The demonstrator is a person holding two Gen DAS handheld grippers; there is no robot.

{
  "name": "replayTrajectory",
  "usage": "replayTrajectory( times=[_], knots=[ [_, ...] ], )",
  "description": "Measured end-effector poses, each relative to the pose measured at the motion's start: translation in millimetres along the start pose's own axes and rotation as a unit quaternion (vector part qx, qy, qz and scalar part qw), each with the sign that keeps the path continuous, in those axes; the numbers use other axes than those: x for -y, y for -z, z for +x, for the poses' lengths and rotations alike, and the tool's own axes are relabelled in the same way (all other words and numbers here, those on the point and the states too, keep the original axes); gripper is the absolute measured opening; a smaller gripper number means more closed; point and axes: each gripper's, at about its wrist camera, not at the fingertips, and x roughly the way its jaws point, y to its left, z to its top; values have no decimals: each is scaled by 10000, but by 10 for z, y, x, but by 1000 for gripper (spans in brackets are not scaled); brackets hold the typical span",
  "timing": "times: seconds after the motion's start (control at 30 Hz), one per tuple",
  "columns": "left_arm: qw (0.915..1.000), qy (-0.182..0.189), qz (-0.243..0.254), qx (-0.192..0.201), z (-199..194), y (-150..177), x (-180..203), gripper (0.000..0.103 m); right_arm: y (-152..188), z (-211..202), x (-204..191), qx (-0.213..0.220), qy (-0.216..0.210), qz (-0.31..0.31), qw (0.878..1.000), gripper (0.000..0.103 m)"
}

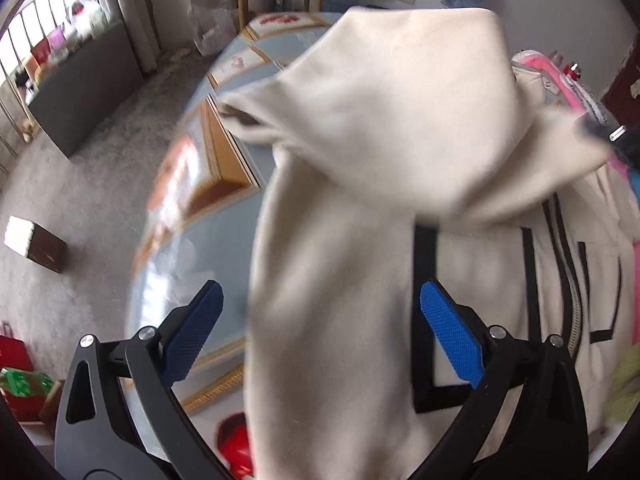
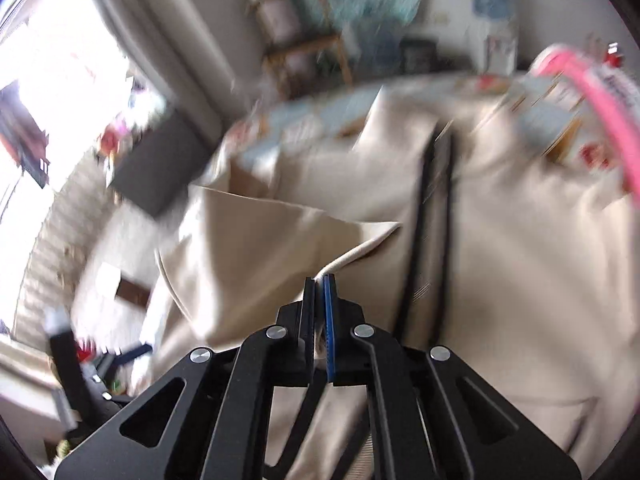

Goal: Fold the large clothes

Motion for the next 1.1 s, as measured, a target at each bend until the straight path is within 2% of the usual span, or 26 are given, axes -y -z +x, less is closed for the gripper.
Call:
replayTrajectory(
  times=[0.03,0.13,0.2,0.27,0.33,0.4,0.5,0.57,0.63,0.73,0.77,0.8,0.87,0.97,1.07,1.1],
  knots=[
    [9999,-112,68,35,-8,-20,7,96,-71,-184,153,198,122,91,9997,4],
    [9987,-443,239,41,21,-75,29,96,-123,-446,668,423,463,476,9969,4],
    [9976,-617,313,-30,93,-108,37,96,-15,-420,991,282,679,730,9946,4],
    [9967,-734,330,-83,146,-139,32,96,156,-264,1262,-50,875,914,9919,4],
    [9962,-815,288,-108,186,-175,6,96,253,-73,1413,-282,951,1021,9898,4],
    [9957,-885,262,-124,205,-208,-19,96,315,7,1488,-366,905,1157,9885,4],
    [9944,-1024,256,-77,196,-244,-52,95,248,-126,1489,-69,514,1302,9901,4],
    [9951,-961,230,-4,131,-249,-88,95,188,-204,1477,57,484,1217,9914,5],
    [9966,-795,173,148,29,-241,-131,95,158,-155,1594,-106,381,1241,9915,5],
    [9983,-510,59,291,-120,-218,-211,95,172,-21,1763,-441,482,1279,9896,17],
    [9985,-458,43,302,-146,-205,-239,95,182,22,1783,-514,499,1297,9890,29],
    [9986,-444,53,289,-155,-190,-246,95,182,65,1801,-558,487,1312,9886,35],
    [9986,-478,120,185,-115,-158,-261,95,155,172,1807,-653,550,1254,9884,36],
    [9977,-637,211,13,-6,-114,-245,95,148,366,1821,-864,769,1196,9861,36],
    [9978,-638,190,-30,37,-60,-229,95,151,459,1730,-913,910,946,9871,9],
    [9978,-634,168,17,30,-55,-232,95,135,433,1683,-855,906,868,9884,6]
  ],
)
